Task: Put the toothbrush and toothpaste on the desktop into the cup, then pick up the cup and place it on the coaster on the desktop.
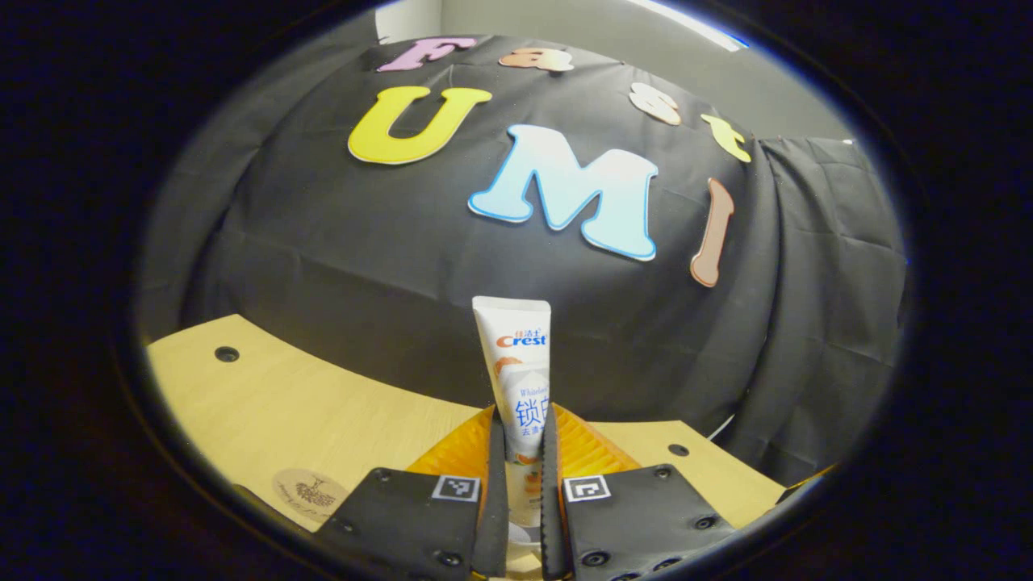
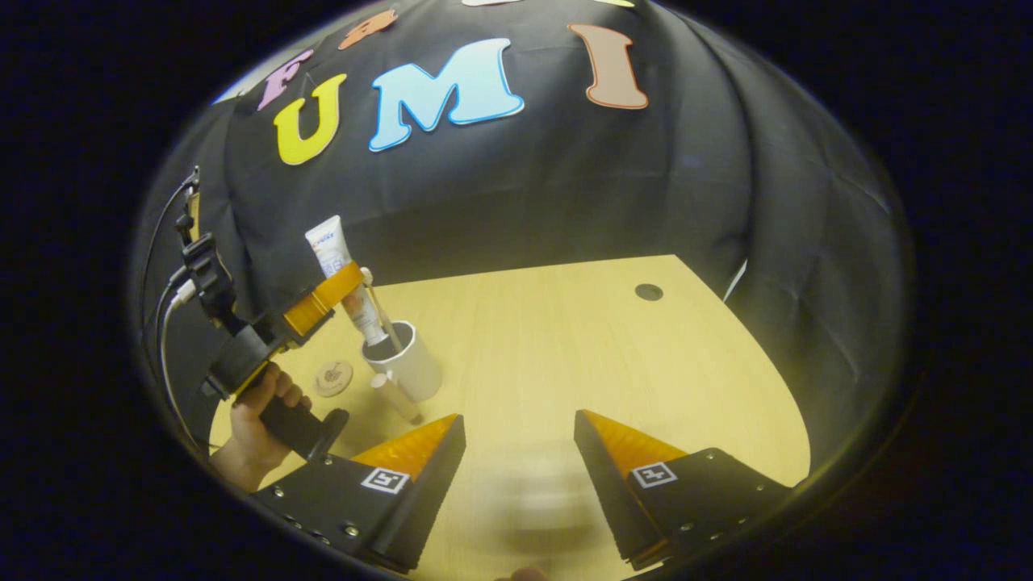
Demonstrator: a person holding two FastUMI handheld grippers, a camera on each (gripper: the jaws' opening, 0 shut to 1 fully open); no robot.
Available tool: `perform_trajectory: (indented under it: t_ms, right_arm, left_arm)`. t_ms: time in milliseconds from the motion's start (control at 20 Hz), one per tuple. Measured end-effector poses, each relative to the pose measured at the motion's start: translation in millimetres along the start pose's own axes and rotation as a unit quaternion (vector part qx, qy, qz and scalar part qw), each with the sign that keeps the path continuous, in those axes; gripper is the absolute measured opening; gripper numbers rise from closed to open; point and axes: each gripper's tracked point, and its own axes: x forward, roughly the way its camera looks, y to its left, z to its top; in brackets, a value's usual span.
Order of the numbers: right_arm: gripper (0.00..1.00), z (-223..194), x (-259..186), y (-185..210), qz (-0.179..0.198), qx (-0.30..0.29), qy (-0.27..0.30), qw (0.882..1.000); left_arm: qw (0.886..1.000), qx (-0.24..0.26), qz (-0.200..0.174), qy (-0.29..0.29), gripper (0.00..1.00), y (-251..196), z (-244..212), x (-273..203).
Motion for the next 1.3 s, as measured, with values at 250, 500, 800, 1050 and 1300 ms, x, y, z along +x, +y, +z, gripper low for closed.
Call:
perform_trajectory:
  t_ms: [250, 500, 800, 1050, 1300]
  right_arm:
    - [0.84, -4.1, 3.1, 5.7, 0.004, 0.006, 0.005, 1.000]
    - [0.84, -5.7, 5.1, 18.1, 0.009, 0.007, 0.008, 1.000]
    - [0.84, -3.3, 10.7, 41.5, 0.019, 0.004, 0.007, 1.000]
    - [0.84, 6.6, 25.3, 69.1, 0.031, -0.016, 0.003, 0.999]
    - [0.84, 5.7, 44.7, 104.3, 0.053, -0.055, 0.017, 0.997]
  left_arm:
    - [1.000, 0.018, -0.017, 0.018, 0.33, -6.3, -8.4, -0.3]
    - [0.999, 0.025, -0.030, 0.016, 0.64, -5.5, 0.9, -7.3]
    - [0.999, 0.029, -0.024, -0.006, 0.95, 5.3, 28.0, -19.3]
    - [0.999, 0.045, -0.005, -0.005, 0.95, 28.4, 44.2, -42.5]
    - [0.998, 0.056, 0.013, -0.011, 0.95, 53.7, 66.2, -69.2]
